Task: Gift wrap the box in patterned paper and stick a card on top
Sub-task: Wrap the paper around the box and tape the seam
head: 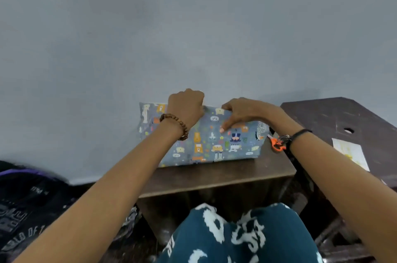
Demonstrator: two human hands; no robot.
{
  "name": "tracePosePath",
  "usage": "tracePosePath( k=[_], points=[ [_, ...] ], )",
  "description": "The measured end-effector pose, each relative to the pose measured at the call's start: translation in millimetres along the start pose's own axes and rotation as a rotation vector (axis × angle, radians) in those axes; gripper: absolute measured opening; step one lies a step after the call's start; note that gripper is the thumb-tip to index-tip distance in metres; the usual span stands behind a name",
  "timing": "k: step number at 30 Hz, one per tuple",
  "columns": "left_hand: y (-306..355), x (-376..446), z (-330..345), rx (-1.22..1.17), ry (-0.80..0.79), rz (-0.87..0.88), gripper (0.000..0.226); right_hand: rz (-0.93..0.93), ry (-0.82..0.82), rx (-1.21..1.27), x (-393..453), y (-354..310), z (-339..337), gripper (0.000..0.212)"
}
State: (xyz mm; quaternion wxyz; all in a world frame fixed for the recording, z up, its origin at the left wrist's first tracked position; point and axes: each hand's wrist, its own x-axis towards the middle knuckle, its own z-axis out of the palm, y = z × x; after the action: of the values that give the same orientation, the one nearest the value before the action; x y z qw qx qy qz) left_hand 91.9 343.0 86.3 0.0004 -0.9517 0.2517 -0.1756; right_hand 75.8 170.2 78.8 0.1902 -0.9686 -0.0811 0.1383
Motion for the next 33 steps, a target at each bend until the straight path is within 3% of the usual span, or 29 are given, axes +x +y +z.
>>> tracePosePath(
  k=[4, 6, 9, 13, 15, 18, 21, 24, 26, 29, 33],
  points=[
    [-3.6, 6.7, 18.5, -0.156, 0.196, -0.091, 0.029, -0.001, 0.095, -0.028, 54.3, 14.2, -8.2, 0.034],
    [-1.4, -2.1, 35.3, -0.343, 0.239, -0.11, 0.023, -0.004, 0.111, -0.08, 79.2, 22.1, -3.8, 0.034],
    [7.5, -25.8, 69.4, -0.575, 0.152, -0.209, 0.012, -0.004, 0.109, -0.072, 111.3, 37.0, 10.1, 0.039],
    [23.6, -60.1, 118.8, -0.885, -0.03, -0.474, 0.01, 0.052, 0.012, 0.023, 135.4, 52.8, 29.7, 0.039],
    [32.6, -70.7, 134.0, -0.893, -0.04, -0.538, 0.018, 0.089, -0.054, 0.061, 142.4, 61.2, 37.6, 0.018],
    [41.8, -76.5, 138.1, -0.837, -0.028, -0.571, 0.028, 0.117, -0.094, 0.125, 144.2, 69.5, 47.0, 0.063],
    [45.1, -75.7, 140.1, -0.814, -0.047, -0.586, 0.045, 0.137, -0.047, 0.234, 139.8, 73.5, 57.6, 0.061],
    [44.0, -75.0, 138.9, -0.852, -0.076, -0.667, 0.055, 0.169, -0.01, 0.363, 127.2, 74.6, 68.2, 0.074],
    [43.7, -76.1, 135.9, -0.957, -0.087, -0.727, 0.06, 0.168, 0.032, 0.444, 114.0, 70.6, 74.9, 0.065],
    [43.6, -79.4, 132.6, -1.05, -0.093, -0.78, 0.069, 0.163, 0.131, 0.594, 88.7, 61.7, 92.7, 0.034],
    [43.9, -81.6, 135.6, -1.039, -0.138, -0.8, 0.076, 0.196, 0.236, 0.76, 59.2, 55.0, 119.0, 0.027]
  ],
)
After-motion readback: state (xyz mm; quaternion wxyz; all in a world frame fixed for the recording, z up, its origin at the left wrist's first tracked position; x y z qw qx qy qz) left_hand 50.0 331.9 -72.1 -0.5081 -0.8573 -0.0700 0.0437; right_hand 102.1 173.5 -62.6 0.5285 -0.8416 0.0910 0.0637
